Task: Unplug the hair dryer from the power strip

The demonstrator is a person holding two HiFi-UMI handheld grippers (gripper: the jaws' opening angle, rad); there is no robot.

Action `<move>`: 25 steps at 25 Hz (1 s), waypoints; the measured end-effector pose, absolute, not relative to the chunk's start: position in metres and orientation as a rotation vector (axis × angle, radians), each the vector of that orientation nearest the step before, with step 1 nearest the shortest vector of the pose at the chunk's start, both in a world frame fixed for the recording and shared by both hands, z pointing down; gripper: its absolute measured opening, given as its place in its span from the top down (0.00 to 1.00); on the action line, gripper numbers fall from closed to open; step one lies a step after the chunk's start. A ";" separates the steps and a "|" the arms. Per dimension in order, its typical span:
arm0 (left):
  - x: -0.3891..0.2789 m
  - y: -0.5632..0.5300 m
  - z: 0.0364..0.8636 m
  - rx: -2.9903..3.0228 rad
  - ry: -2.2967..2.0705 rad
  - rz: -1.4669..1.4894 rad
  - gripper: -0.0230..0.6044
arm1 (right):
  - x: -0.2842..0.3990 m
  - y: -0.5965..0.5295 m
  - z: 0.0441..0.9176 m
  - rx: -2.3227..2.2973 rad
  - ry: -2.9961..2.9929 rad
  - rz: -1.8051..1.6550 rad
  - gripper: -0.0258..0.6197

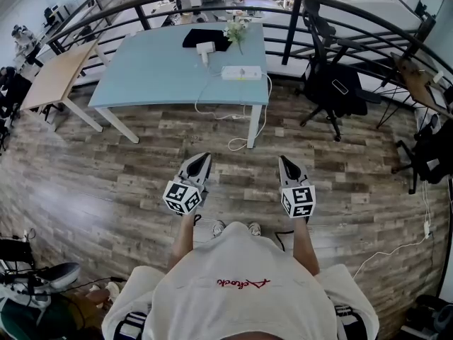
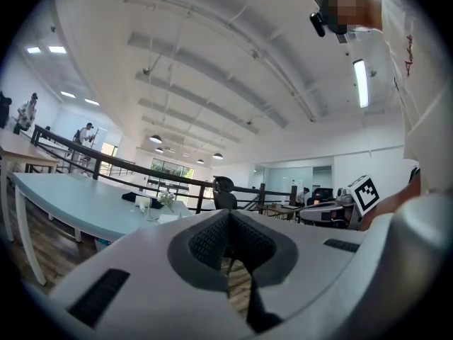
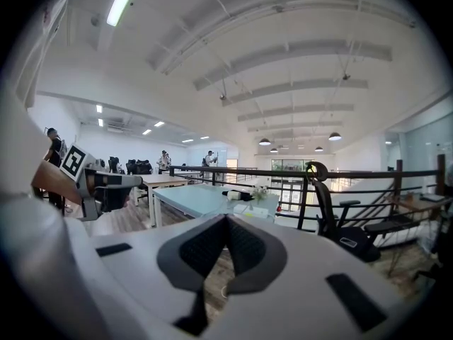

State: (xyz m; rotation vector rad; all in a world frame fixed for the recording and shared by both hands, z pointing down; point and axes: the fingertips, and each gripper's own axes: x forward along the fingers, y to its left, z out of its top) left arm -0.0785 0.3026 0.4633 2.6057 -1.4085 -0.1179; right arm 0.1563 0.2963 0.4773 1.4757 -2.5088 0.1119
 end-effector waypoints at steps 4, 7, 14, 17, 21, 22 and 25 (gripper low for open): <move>-0.066 0.301 0.462 2.596 -1.423 -0.121 0.95 | 0.166 0.296 0.479 1.453 -2.519 0.115 0.93; -0.057 0.301 0.464 2.585 -1.437 -0.120 0.95 | 0.175 0.294 0.481 1.435 -2.528 0.124 0.93; -0.027 0.305 0.470 2.559 -1.461 -0.113 0.95 | 0.191 0.291 0.489 1.364 -2.560 0.131 0.93; -0.018 0.307 0.478 2.545 -1.460 -0.101 0.95 | 0.193 0.289 0.494 1.342 -2.572 0.137 0.93; -0.013 0.308 0.481 2.539 -1.470 -0.088 0.95 | 0.195 0.287 0.498 1.322 -2.583 0.143 0.93; -0.012 0.307 0.480 2.540 -1.474 -0.087 0.95 | 0.196 0.285 0.498 1.320 -2.586 0.146 0.93; -0.011 0.304 0.475 2.543 -1.486 -0.086 0.95 | 0.195 0.281 0.498 1.305 -2.597 0.150 0.93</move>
